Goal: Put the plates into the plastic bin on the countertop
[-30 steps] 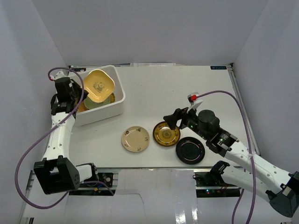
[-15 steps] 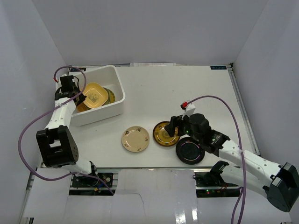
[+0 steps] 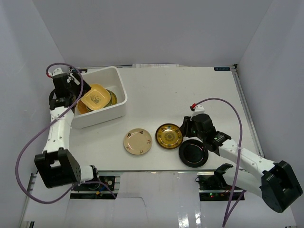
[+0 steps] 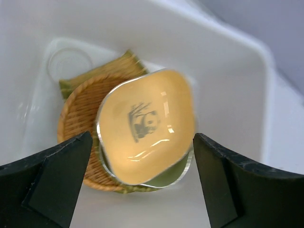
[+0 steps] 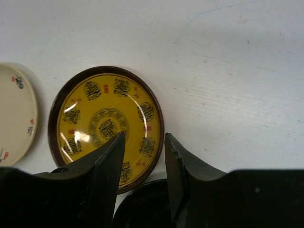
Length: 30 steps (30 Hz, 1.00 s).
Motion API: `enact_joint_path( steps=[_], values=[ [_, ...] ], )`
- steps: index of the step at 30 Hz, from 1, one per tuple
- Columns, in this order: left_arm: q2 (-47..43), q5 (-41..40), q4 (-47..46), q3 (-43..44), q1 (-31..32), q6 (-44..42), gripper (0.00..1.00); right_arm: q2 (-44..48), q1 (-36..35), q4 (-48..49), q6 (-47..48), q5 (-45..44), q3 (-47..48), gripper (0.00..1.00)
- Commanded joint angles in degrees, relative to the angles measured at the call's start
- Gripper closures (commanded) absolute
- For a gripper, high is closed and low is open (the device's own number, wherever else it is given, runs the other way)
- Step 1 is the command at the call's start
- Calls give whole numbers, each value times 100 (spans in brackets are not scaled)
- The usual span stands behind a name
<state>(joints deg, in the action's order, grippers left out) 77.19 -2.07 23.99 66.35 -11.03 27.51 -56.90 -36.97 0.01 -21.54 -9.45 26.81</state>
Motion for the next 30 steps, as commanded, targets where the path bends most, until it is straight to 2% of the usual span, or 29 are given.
enact_joint_path(
  steps=[1,6,8,10,11,14,18,20,26,30],
  values=[
    [-967,505,-492,150,48,150,2,-294,443,271,220,399,35,55],
    [-1871,1058,-203,-164,530,150,2,-786,998,491,273,1250,-18,52],
    [-2119,1592,35,-402,741,158,6,-892,1060,605,273,1410,-18,52],
    [-2505,1788,481,-859,1250,150,10,-1041,1078,675,264,1595,-26,51],
    [-2646,1832,623,-1034,1583,150,11,-1164,1078,754,256,1648,-26,52],
    [-3261,1850,1125,-1746,2015,360,15,-1436,1087,912,212,1806,-26,52],
    [-3807,2017,1748,-2485,2201,738,17,-1674,1104,1097,89,1938,-9,53],
    [-3983,1851,1968,-2732,2332,957,16,-1762,1104,1133,45,1903,-18,53],
    [-3703,1499,1654,-3320,2806,1564,14,-2008,1104,1370,-43,1947,-88,57],
    [-3448,1104,899,-3707,3124,1916,14,-2070,1148,1467,-78,1938,-158,59]
  ],
)
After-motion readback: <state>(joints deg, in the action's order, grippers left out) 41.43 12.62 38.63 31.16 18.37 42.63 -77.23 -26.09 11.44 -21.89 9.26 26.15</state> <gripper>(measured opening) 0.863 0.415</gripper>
